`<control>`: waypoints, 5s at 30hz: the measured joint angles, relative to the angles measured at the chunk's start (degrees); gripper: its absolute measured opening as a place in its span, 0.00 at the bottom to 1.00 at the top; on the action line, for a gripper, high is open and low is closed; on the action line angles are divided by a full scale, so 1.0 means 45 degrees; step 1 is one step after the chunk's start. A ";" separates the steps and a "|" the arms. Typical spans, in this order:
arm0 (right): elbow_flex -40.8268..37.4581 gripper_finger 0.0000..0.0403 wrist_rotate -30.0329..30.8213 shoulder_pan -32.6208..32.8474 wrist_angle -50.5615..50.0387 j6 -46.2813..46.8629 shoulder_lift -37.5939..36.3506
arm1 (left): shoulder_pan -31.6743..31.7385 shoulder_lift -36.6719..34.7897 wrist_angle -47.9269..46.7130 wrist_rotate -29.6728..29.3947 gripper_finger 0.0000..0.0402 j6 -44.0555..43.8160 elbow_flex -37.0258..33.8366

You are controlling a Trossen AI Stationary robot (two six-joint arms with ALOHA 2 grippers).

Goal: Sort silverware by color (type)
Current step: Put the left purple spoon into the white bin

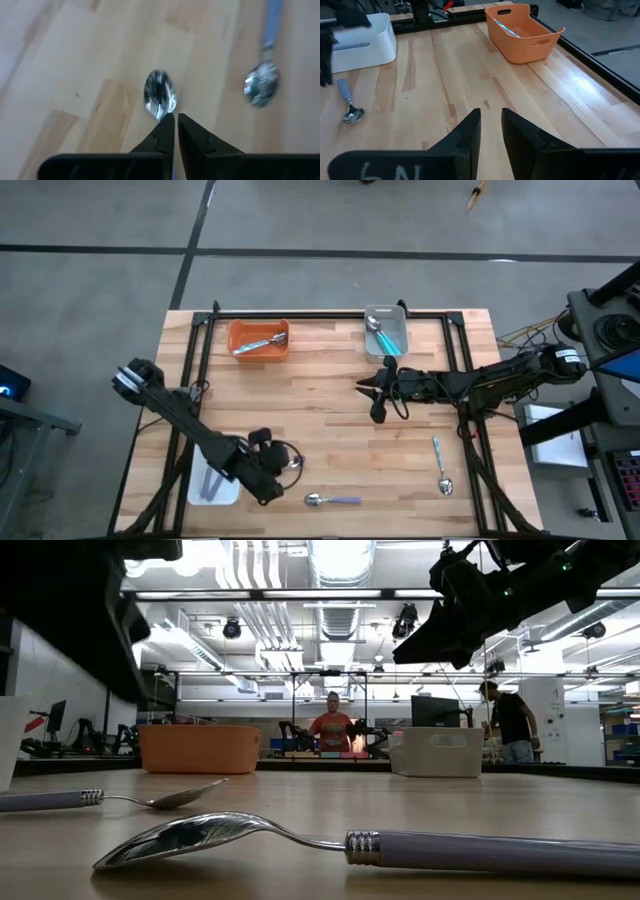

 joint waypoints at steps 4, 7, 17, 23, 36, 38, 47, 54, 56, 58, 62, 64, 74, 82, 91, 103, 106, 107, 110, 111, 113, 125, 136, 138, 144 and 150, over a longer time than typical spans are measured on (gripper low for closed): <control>0.0000 0.17 0.0000 0.0001 0.0000 0.0000 0.0000 | 0.0011 0.0734 0.0171 0.0353 0.09 -0.0148 -0.0002; 0.0000 0.17 0.0000 0.0002 0.0000 0.0000 0.0000 | 0.0021 0.1048 0.0270 0.0366 0.18 -0.0157 0.0024; 0.0000 0.17 0.0000 -0.0002 -0.0005 0.0000 0.0000 | 0.0021 0.1880 0.0920 0.0363 0.43 -0.0254 -0.0223; 0.0000 0.17 0.0000 0.0000 -0.0005 -0.0005 0.0000 | 0.0021 0.2035 0.1148 0.0361 0.43 -0.0261 -0.0358; 0.0000 0.17 -0.0004 0.0001 -0.0005 -0.0049 0.0005 | -0.0003 0.2001 0.3134 0.0227 0.41 -0.0916 -0.1472; 0.0000 0.17 0.0000 0.0000 -0.0005 -0.0046 0.0005 | -0.0003 0.2001 0.3120 0.0246 0.41 -0.0742 -0.1486; 0.0000 0.17 0.0000 -0.0003 -0.0005 0.0000 0.0005 | 0.0007 0.2158 0.2250 0.0178 0.30 -0.0673 -0.1574; 0.0000 0.17 0.0000 0.0001 -0.0005 0.0000 0.0015 | 0.0011 0.2479 0.2017 -0.0113 0.04 -0.0988 -0.1575; 0.0000 0.17 -0.0001 0.0001 -0.0005 0.0000 0.0015 | 0.0012 0.2367 0.2032 -0.0188 0.04 -0.1080 -0.1599; 0.0000 0.17 -0.0003 -0.0002 -0.0005 0.0005 0.0015 | 0.0021 0.2174 0.2028 -0.0236 0.04 -0.1114 -0.1618; 0.0000 0.17 -0.0004 0.0001 0.0000 0.0004 0.0015 | 0.0026 0.1652 0.1861 -0.0693 0.00 -0.1057 -0.1679; 0.0000 0.17 -0.0005 -0.0003 -0.0002 0.0005 0.0015 | 0.0029 0.1347 0.1758 -0.0738 0.00 -0.0959 -0.1717; 0.0000 0.17 -0.0002 -0.0003 -0.0005 0.0005 0.0015 | 0.0079 -0.0421 0.1834 -0.1999 0.00 -0.0569 -0.1681; 0.0000 0.17 0.0000 -0.0003 0.0000 -0.0019 0.0015 | 0.0087 -0.0576 0.1608 -0.0071 0.00 0.0845 -0.1656; 0.0000 0.17 -0.0001 -0.0003 -0.0010 -0.0415 0.0015 | 0.0687 -0.0413 0.0465 0.0723 0.11 0.1799 -0.1656; -0.0239 0.17 0.0000 -0.0003 -0.0051 -0.0510 0.0015 | 0.1440 0.0397 0.1762 0.1388 0.40 0.4060 -0.2351; -0.0291 0.17 -0.0005 -0.0003 -0.0049 -0.0496 0.0015 | 0.1460 0.0619 0.2252 0.1521 0.39 0.4087 -0.2567; -0.0304 0.17 0.0000 -0.0003 -0.0057 -0.0492 0.0015 | 0.1459 0.0669 0.2350 0.1520 0.39 0.4070 -0.2608; -0.0316 0.17 0.0000 -0.0003 -0.0046 -0.0471 0.0015 | 0.1454 0.0822 0.2481 0.1542 0.36 0.3936 -0.2667; -0.0316 0.17 0.0000 -0.0003 -0.0034 -0.0471 0.0015 | 0.1454 0.0858 0.2490 0.1556 0.34 0.3876 -0.2671; -0.0316 0.17 0.0000 -0.0003 -0.0034 -0.0484 0.0015 | 0.1449 0.0950 0.2513 0.1575 0.30 0.3850 -0.2667; -0.0220 0.17 0.0000 -0.0003 0.0133 -0.0291 0.0015 | 0.1449 0.1098 0.2582 0.1172 0.05 0.2774 -0.2671; -0.0250 0.17 0.0000 0.0002 0.0024 0.0253 0.0015 | 0.1473 0.1160 0.2718 -0.0171 0.04 -0.0079 -0.2427; -0.0272 0.17 0.0000 0.0002 0.0011 0.0381 0.0015 | 0.1473 0.1160 0.2709 -0.0261 0.04 -0.0700 -0.2363; -0.0272 0.17 0.0000 0.0002 0.0019 0.0447 0.0015 | 0.1473 0.1165 0.2817 -0.0784 0.02 -0.1969 -0.2327; -0.0277 0.17 0.0000 0.0002 0.0019 0.0567 0.0015 | 0.1469 0.1156 0.2876 -0.0971 0.05 -0.2064 -0.2322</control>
